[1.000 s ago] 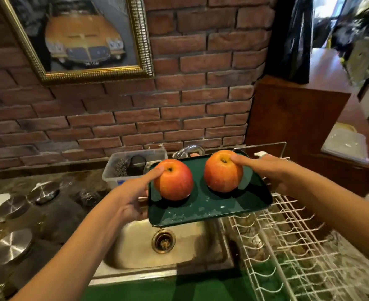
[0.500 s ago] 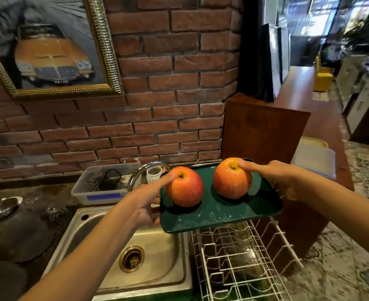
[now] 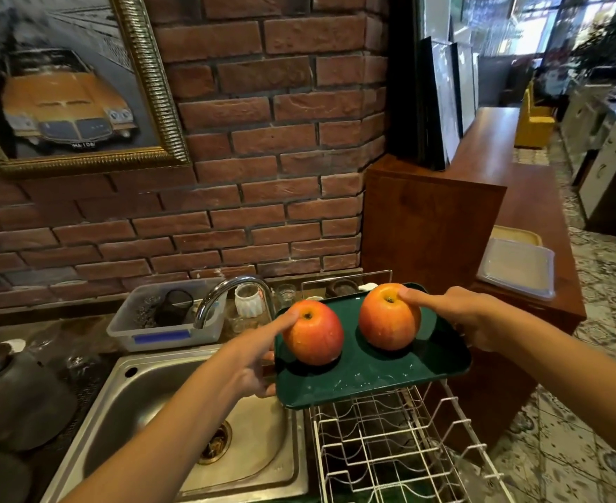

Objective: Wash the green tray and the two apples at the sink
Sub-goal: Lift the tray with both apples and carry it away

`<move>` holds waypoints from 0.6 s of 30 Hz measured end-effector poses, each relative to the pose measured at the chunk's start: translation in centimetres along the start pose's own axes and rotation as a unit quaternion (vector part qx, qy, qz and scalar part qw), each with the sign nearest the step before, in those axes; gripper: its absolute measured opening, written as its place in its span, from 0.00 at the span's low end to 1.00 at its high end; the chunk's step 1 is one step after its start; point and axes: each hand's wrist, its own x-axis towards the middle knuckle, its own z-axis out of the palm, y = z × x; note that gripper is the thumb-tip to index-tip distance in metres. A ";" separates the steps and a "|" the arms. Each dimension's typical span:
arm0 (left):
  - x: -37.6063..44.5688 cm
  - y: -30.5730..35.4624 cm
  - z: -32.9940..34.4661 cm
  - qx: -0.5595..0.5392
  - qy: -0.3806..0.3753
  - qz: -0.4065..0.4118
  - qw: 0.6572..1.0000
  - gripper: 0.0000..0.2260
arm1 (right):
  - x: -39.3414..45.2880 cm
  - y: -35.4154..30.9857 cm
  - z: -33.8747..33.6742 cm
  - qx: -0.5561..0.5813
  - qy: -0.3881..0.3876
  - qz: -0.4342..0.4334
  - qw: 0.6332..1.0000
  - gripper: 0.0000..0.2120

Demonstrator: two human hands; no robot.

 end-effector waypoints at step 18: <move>1.5 -0.2 0.7 0.036 0.021 -0.001 0.999 0.38 | 1.9 2.0 0.3 0.004 -0.006 0.026 1.000 0.55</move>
